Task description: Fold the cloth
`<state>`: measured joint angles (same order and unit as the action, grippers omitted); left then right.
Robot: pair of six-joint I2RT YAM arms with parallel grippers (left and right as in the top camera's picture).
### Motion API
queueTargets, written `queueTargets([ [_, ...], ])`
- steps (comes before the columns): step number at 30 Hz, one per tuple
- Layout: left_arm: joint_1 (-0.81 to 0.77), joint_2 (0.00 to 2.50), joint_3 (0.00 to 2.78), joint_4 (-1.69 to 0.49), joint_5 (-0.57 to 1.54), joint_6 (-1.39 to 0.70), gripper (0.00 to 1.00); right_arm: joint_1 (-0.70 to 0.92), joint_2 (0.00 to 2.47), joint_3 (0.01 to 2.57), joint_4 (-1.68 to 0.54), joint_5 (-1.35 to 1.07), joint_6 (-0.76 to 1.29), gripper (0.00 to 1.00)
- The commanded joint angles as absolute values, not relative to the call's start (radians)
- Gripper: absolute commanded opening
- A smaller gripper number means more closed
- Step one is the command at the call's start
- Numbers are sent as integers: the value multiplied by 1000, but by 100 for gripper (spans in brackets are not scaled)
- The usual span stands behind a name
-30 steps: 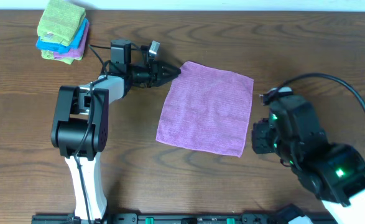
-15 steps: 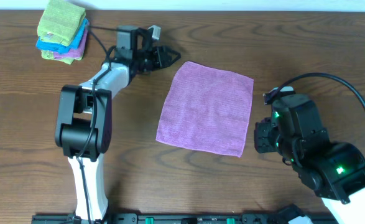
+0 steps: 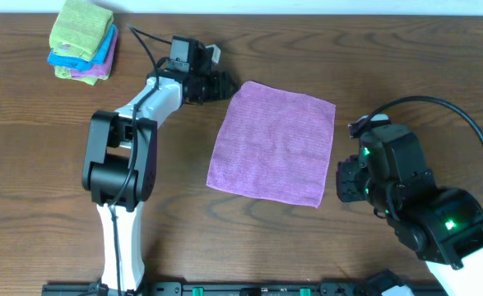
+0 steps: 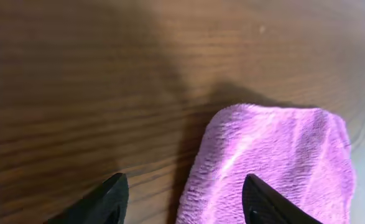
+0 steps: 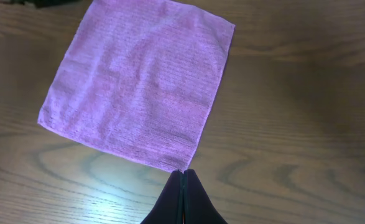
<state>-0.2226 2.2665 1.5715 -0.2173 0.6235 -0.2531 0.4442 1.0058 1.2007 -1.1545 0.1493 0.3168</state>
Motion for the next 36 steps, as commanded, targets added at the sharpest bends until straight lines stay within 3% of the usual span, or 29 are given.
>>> queueTargets([
  [1, -220, 2321, 1586, -200, 719, -253, 61, 437, 1002, 1203, -1155, 152, 299, 1],
  [18, -225, 2349, 1586, -208, 998, -303, 77, 437, 1002, 1203, -1136, 137, 302, 2],
  [26, -225, 2349, 1586, 194, 1122, -529, 84, 437, 1002, 1203, -1140, 130, 302, 1],
  [34, -223, 2349, 1586, 332, 1214, -579, 80, 437, 1002, 1203, -1138, 130, 302, 2],
  [36, -222, 2349, 1586, 317, 1213, -552, 73, 437, 1002, 1203, -1144, 130, 302, 2],
])
